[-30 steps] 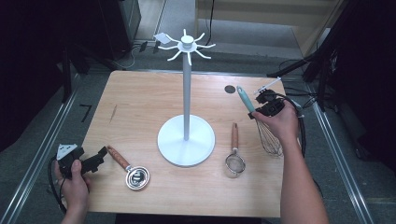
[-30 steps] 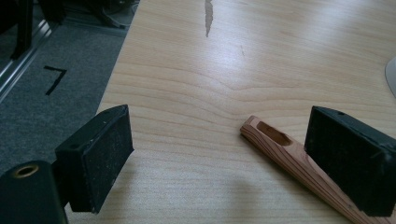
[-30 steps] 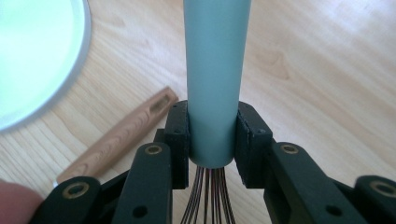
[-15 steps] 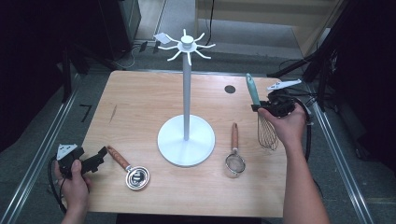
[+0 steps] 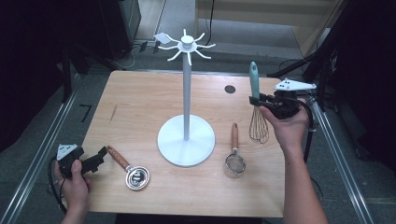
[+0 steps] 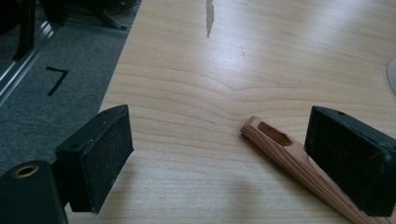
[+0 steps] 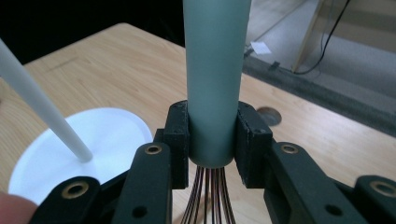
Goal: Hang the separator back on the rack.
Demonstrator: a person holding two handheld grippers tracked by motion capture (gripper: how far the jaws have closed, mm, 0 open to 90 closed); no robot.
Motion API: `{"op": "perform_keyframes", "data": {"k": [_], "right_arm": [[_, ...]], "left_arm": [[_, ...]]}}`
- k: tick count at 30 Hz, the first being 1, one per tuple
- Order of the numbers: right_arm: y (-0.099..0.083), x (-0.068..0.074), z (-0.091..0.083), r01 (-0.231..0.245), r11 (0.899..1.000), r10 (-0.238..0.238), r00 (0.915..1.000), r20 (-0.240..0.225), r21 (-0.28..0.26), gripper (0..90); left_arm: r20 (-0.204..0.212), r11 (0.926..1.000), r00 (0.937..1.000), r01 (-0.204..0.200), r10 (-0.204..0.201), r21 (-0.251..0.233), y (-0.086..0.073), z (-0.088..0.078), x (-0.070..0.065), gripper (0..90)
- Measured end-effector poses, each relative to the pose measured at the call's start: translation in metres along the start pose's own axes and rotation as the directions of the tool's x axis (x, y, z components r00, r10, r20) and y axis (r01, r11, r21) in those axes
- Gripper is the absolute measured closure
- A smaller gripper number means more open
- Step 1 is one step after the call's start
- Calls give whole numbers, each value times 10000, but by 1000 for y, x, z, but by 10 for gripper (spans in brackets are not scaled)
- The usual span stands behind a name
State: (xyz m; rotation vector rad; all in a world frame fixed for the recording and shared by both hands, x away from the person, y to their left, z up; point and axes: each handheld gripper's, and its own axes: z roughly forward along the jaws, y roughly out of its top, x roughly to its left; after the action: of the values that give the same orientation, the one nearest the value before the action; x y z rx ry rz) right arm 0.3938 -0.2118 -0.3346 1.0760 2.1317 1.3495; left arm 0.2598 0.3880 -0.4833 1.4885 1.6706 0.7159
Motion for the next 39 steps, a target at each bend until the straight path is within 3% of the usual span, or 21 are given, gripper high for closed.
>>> {"op": "perform_keyframes", "data": {"k": [18, 26, 39], "right_arm": [[17, 54, -5, 38, 9856, -176, 9966, -801, -1692, 711], [20, 69, -8, -278, 9739, 9, 9929, -1188, -2253, 711], [26, 90, -14, -379, 9572, -110, 9859, -1671, -2870, 710]], "left_arm": [[1, 10000, 10000, 14, -14, 23, 0, 0, 0, 80], [-6, 10000, 10000, 18, -18, 16, 0, 0, 0, 80], [-71, 10000, 10000, 40, -41, -35, 0, 0, 0, 80]]}}
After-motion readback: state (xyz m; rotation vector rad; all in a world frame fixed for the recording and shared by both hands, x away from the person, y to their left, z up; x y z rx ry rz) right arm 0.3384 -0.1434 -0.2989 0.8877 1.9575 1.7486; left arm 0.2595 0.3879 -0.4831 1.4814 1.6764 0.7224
